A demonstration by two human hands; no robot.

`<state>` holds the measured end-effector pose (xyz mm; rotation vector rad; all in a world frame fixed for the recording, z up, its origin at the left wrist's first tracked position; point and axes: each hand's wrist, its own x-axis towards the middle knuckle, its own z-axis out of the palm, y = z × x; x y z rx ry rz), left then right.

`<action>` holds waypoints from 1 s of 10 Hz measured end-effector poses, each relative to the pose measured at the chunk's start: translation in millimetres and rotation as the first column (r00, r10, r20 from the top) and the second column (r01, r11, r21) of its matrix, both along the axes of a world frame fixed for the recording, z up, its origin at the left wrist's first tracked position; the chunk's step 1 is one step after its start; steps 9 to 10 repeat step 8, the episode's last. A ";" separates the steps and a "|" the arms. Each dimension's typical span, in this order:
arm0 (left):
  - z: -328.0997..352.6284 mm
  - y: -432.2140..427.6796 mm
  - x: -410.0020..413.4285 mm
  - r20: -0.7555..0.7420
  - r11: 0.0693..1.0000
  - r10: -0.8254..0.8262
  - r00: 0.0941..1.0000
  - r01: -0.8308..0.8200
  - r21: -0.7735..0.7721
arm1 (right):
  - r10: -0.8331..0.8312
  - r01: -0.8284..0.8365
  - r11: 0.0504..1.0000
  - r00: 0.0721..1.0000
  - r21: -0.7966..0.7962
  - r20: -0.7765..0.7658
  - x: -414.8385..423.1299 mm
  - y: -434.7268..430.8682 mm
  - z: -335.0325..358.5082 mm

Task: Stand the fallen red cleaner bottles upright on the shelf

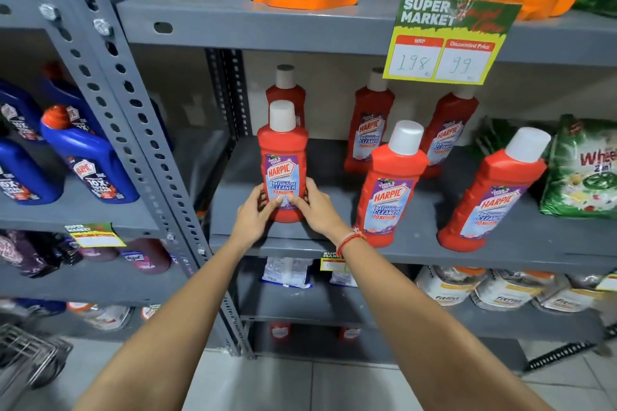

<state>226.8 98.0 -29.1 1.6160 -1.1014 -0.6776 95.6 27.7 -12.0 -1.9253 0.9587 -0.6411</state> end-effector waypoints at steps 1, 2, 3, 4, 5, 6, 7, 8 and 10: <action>-0.3 9.9 -5.0 0.020 1.000 0.011 1.000 -0.011 -0.009 | 0.000 0.000 1.000 1.000 -0.023 -0.015 -4.2 8.5 -1.3; 3.4 19.5 -7.8 0.051 1.000 0.002 0.999 -0.002 0.008 | 0.017 -0.018 0.999 0.999 -0.038 -0.037 -9.1 17.7 1.2; 2.3 25.9 -9.2 0.031 1.000 -0.001 1.000 0.001 0.015 | 0.031 -0.032 0.999 0.999 -0.043 -0.025 -12.0 23.4 -0.1; 1.5 34.8 -14.2 0.018 1.000 0.010 1.000 -0.011 0.024 | 0.039 -0.040 0.999 0.999 -0.032 -0.025 -16.6 32.1 1.7; -0.3 40.2 -18.0 0.014 1.000 0.019 1.000 -0.019 0.018 | 0.046 -0.047 0.999 0.999 -0.028 -0.013 -18.6 37.0 -1.1; 6.2 45.7 -23.0 0.029 0.997 0.046 0.999 -0.047 0.057 | 0.041 -0.041 0.999 0.999 -0.009 -0.028 -20.5 44.3 6.6; 4.2 48.4 -27.1 0.113 0.989 0.090 0.990 -0.102 0.107 | 0.021 -0.021 1.000 0.999 -0.006 -0.025 -19.9 46.7 6.0; 9.6 53.9 -31.0 0.221 0.961 0.189 0.957 -0.227 0.160 | -0.115 0.117 0.986 0.993 -0.117 0.023 -25.6 50.8 14.6; 9.6 53.9 -31.0 0.221 0.961 0.189 0.957 -0.227 0.160 | -0.115 0.117 0.986 0.993 -0.117 0.023 -25.6 50.8 14.6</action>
